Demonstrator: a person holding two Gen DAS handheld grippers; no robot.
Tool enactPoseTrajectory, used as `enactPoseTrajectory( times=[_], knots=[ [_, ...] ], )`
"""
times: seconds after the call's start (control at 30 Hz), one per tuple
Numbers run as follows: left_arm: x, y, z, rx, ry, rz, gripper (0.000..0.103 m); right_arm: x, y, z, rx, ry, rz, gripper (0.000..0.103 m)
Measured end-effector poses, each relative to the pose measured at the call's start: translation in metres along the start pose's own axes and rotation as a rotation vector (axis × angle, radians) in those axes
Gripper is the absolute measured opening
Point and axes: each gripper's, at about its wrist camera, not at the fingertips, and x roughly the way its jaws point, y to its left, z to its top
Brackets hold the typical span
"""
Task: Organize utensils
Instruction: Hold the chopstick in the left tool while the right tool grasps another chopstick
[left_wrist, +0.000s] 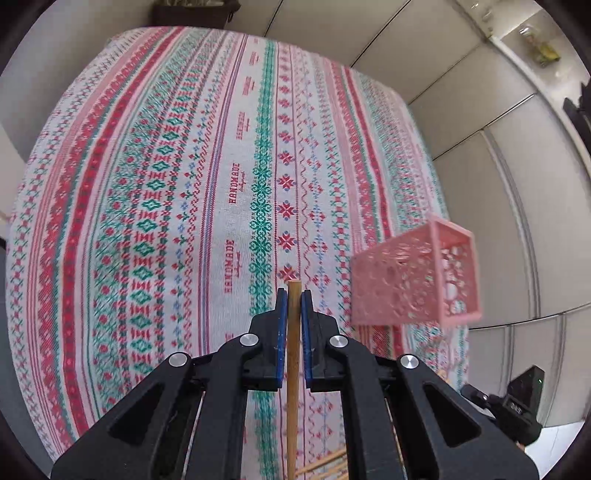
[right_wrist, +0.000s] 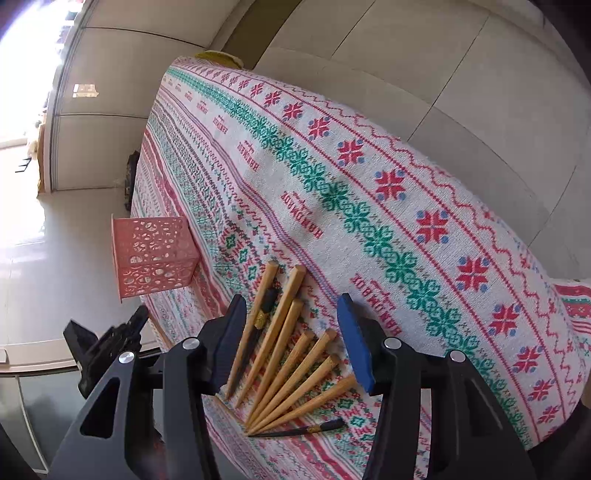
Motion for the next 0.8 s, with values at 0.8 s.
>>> enactPoseTrajectory(
  times=[0.8],
  knots=[
    [-0.178, -0.072, -0.102, 0.288, -0.427, -0.398, 0.007, 0.014, 0.02, -0.035, 0.075, 0.031, -0.484, 0.021]
  ],
)
